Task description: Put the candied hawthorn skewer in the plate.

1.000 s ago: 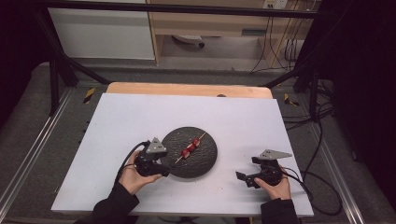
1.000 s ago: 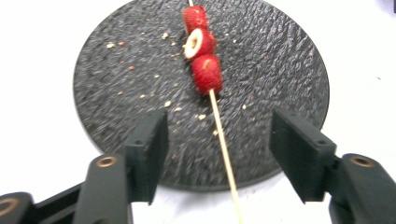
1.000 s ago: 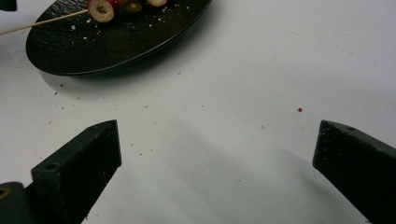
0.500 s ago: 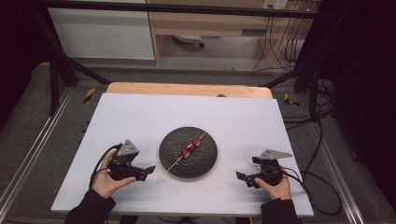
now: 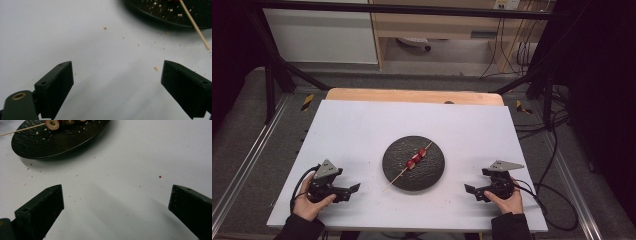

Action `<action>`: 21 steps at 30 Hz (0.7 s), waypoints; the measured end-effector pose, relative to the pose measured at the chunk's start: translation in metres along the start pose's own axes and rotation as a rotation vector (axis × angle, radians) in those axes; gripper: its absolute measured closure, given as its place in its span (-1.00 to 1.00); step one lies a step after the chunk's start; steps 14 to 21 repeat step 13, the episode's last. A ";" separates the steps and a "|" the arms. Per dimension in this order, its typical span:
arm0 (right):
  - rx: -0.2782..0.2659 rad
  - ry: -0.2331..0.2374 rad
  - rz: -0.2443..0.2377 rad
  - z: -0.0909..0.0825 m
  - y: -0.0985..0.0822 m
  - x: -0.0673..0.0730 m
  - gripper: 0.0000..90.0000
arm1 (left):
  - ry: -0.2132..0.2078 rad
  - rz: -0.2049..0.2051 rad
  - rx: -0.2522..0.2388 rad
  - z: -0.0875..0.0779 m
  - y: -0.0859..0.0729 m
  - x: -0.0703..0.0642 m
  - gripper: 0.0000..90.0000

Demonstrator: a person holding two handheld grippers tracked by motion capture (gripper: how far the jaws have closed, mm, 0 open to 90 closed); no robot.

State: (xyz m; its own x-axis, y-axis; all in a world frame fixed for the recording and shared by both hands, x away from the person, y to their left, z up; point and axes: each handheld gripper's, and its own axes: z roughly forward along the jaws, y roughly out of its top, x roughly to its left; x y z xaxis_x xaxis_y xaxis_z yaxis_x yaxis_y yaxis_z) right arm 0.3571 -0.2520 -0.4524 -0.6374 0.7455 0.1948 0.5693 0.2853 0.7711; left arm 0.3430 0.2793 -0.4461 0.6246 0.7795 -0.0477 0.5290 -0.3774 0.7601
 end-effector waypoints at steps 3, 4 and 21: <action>0.006 0.000 0.000 0.000 0.000 0.000 -0.99 | -0.006 -0.012 0.001 0.001 -0.006 0.002 -0.76; 0.006 -0.001 -0.001 0.001 0.000 0.000 -0.99 | -0.006 -0.016 0.000 0.002 -0.007 0.002 -0.76; 0.009 -0.003 0.000 0.000 0.000 0.000 -0.99 | -0.003 -0.014 0.005 0.003 -0.008 0.004 -0.76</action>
